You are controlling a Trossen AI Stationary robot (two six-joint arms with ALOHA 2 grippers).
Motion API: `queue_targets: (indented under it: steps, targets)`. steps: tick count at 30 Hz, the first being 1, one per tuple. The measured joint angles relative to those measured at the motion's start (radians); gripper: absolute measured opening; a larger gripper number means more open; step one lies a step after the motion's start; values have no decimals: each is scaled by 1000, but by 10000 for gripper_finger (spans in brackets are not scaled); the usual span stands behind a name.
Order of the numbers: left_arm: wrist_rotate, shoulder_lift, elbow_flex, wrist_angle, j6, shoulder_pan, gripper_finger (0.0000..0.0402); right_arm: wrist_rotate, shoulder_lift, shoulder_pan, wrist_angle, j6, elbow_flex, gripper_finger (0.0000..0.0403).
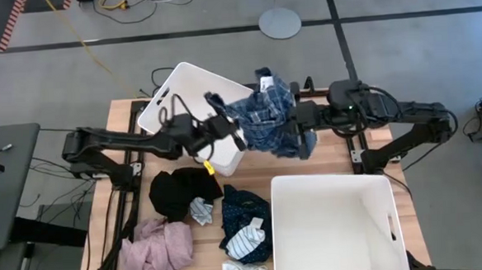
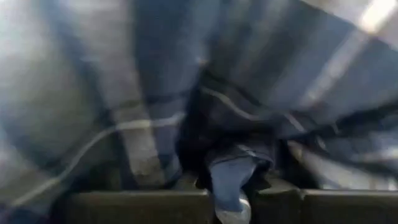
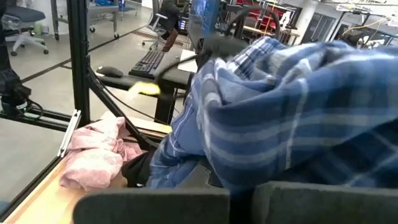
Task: Sort clothes
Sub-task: Put the top blue checkered polo shirt into the top white laundry bin
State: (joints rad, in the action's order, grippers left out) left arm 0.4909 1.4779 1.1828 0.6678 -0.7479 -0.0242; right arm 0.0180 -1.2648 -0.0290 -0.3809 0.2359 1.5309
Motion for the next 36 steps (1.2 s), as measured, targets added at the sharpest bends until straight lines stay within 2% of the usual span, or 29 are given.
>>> queue_targets:
  steps: [5,11,18,22,28,31,34,36]
  targets:
    - [90,-88,0,-29,-115,-18,4,1,-40,25,25,-3,-16,18]
    - [217,-178,0,-174,-174,-40,3,2,-137,78,73,-3,-17,27]
    - [333,-261,0,-295,-175,-79,2,2,-228,147,206,-2,-17,43]
    - [407,-284,0,-462,-130,-127,2,1,-271,185,205,-20,-17,58]
    - [393,-273,0,-799,94,-221,2,-46,-341,228,183,-75,-17,77]
    - [322,-263,-1,-926,208,-263,2,-47,-371,228,180,-89,-17,87]
    - [242,-241,0,-985,296,-288,3,-49,-393,226,168,-95,-17,94]
    - [223,-226,-1,-1039,326,-302,5,-50,-403,226,169,-109,-17,97]
